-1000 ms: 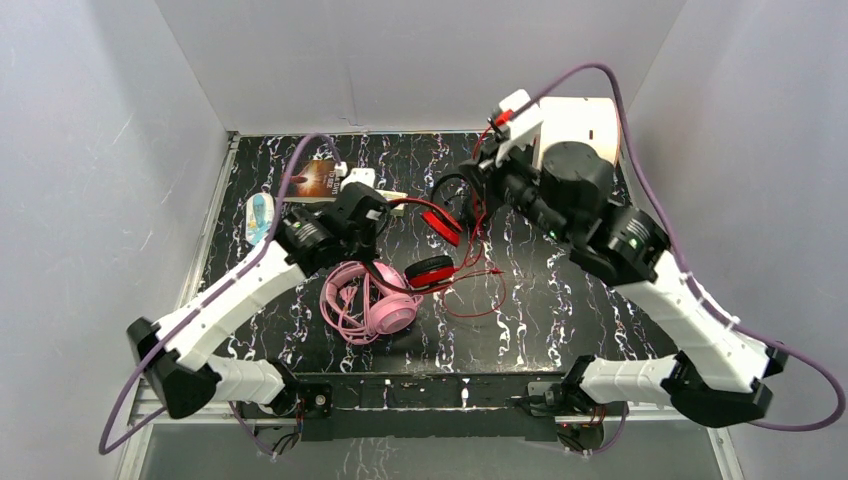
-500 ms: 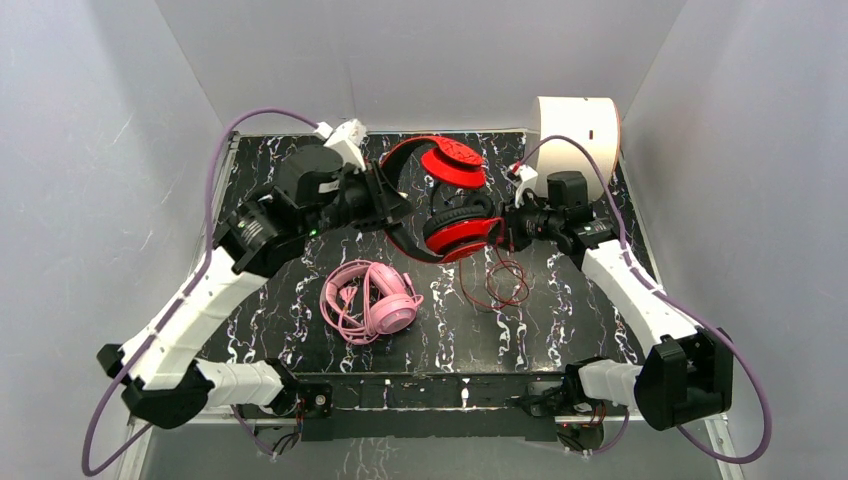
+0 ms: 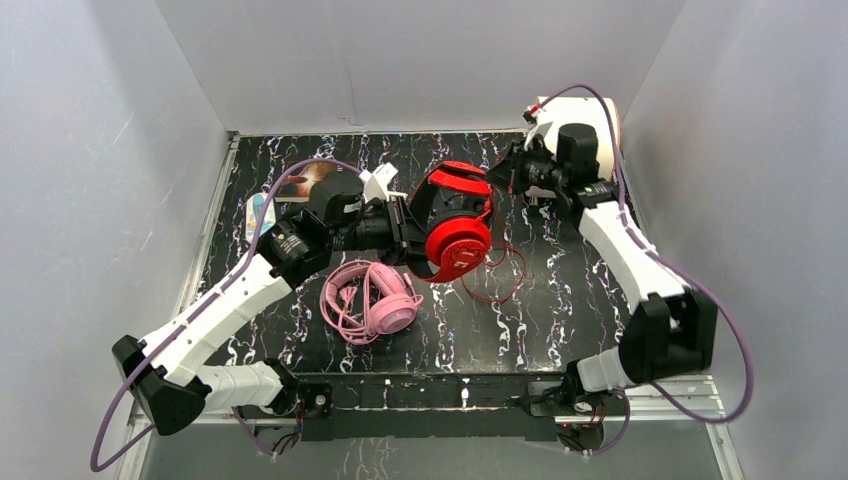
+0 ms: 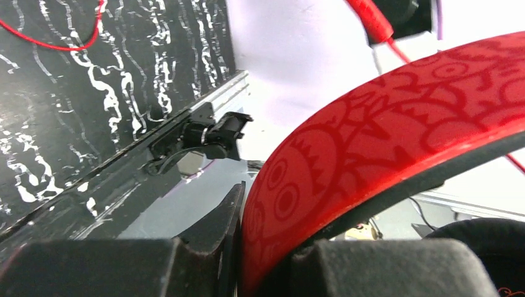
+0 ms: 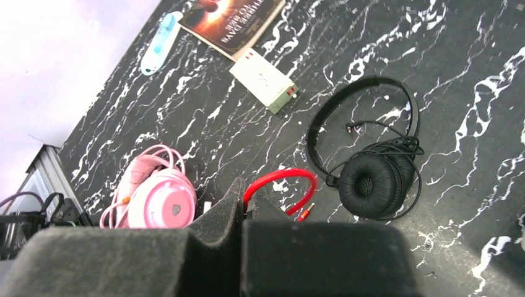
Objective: Wrap the headphones
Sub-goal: Wrap the headphones cable around the headphones.
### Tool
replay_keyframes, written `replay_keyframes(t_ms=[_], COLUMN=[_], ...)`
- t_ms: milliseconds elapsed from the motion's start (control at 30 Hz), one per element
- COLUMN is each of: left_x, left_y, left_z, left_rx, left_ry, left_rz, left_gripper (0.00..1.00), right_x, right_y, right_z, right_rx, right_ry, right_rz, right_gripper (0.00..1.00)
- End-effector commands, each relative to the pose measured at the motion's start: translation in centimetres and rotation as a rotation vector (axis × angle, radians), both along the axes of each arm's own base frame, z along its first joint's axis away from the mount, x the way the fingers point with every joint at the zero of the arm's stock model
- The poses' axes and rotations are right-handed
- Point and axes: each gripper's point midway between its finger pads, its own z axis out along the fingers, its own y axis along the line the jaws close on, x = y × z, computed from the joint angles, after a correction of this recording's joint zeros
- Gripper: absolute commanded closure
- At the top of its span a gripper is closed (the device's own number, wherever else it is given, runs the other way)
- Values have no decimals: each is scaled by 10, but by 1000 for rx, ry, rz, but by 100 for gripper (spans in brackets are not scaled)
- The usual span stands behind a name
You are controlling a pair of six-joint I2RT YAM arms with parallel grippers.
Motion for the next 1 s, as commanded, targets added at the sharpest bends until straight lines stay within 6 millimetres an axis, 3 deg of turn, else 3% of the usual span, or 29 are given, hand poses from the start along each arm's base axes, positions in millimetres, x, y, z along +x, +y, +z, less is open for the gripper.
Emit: replay_keyframes(t_ms=[0, 67, 200, 300, 467, 600, 700, 900, 967], left_x=[-23, -14, 39, 91, 147, 169, 181, 200, 215], left_y=[-1, -3, 14, 53, 121, 158, 176, 201, 201], left_z=[75, 87, 99, 109, 115, 115, 127, 126, 109], left_rx=[-253, -291, -209, -129, -48, -31, 1, 379, 578], left_ry=[-73, -93, -197, -318, -409, -455, -564, -766, -837], left_rz=[-86, -48, 258, 604, 1090, 1364, 1506, 1695, 1679], left_gripper=[100, 100, 100, 100, 100, 100, 100, 100, 100], right_x=[15, -8, -57, -93, -140, -173, -198, -262, -277], right_y=[26, 60, 91, 107, 125, 130, 132, 132, 125], right_z=[-10, -23, -41, -49, -34, -34, -35, -27, -17], right_rx=[-4, -30, 15, 55, 89, 119, 139, 140, 140], right_ry=[43, 40, 86, 129, 131, 149, 166, 157, 142], right_rz=[8, 66, 108, 140, 168, 164, 196, 297, 321], right_gripper=[100, 100, 100, 100, 100, 100, 100, 100, 100])
